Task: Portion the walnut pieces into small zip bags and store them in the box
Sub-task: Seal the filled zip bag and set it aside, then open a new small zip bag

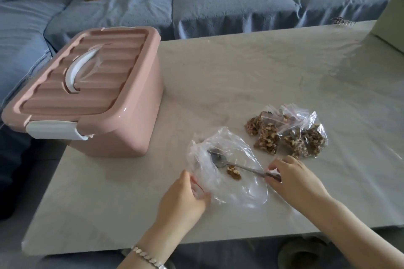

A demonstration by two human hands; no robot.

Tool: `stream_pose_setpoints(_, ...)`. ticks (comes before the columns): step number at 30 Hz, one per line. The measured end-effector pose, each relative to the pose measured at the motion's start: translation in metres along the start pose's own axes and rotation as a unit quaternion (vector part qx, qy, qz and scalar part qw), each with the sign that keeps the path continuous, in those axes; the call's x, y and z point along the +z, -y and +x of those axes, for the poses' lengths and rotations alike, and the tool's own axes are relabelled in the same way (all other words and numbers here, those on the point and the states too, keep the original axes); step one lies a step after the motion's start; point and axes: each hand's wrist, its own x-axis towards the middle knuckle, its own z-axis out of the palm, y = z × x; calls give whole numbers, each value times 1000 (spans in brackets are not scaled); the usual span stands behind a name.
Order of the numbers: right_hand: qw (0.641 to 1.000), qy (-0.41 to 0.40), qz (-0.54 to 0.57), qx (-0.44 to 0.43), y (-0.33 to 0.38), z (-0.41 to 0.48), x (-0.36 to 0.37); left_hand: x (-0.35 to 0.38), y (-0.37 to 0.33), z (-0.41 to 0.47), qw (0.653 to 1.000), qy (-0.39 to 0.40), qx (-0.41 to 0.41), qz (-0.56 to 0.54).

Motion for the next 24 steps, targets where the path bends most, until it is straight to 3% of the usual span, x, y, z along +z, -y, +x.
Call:
stream_pose_setpoints(5,999,14,-48,-11,-2,8,11,2,9,2,988,-74,10,132)
stream_pose_setpoints(14,997,56,-47,-18,2,18,-5,-9,33,2,999,-29,-17,-2)
stream_pose_setpoints(20,983,86,155,-37,-3,15,-29,-12,23,4,992,-30,-33,-120)
stream_pose_setpoints(24,944,15,328,-33,0,8,-36,-17,7,5,988,-38,-31,-145)
